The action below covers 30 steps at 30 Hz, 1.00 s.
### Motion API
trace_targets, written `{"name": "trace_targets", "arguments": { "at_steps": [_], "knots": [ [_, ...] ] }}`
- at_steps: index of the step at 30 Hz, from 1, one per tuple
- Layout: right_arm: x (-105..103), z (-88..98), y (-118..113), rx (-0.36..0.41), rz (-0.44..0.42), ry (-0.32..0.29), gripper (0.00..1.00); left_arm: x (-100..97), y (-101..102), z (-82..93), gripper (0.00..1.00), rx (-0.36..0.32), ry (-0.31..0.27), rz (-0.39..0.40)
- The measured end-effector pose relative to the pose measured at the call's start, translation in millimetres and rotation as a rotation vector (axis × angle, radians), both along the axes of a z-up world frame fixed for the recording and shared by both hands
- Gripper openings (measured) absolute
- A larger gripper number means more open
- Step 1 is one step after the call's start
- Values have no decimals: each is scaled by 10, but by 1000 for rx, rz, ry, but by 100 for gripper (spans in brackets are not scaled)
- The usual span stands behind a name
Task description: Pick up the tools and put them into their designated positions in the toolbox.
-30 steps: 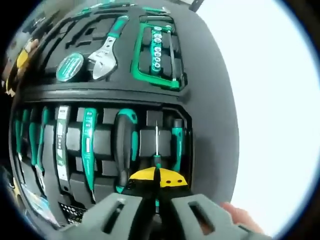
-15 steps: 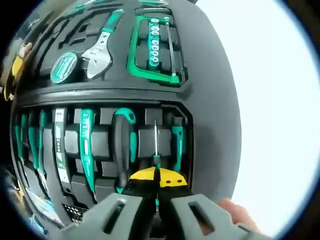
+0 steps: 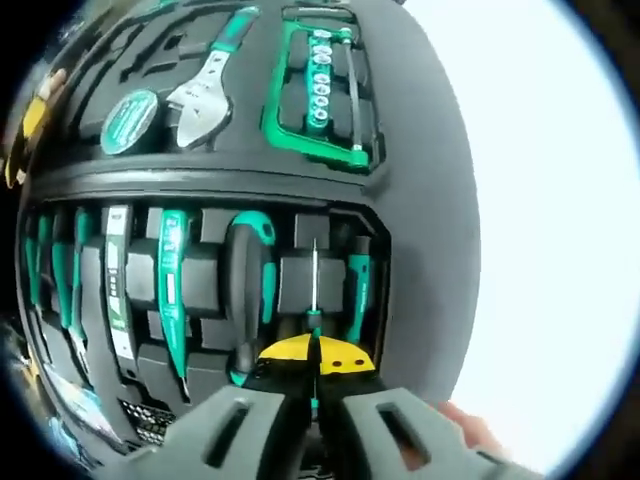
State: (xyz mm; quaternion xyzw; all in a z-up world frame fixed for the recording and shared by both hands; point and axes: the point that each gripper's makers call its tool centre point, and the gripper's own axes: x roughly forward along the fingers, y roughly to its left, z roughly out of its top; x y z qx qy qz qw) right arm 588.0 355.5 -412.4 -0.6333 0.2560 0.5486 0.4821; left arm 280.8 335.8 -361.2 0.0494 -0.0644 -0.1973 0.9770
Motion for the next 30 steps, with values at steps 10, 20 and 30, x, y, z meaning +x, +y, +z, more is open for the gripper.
{"name": "trace_targets", "arguments": {
  "at_steps": [10,20,30],
  "knots": [
    [199,9,-531,-60,-71,51,0,-10,-20,32,31,-25,-9,-17],
    [348,-98,-366,-73,-76,-43,0,10,-28,-21,31,6,10,3],
    [391,67,-431,28,-13,22,0,-12,2,33,31,-32,-6,-16]
  ]
}}
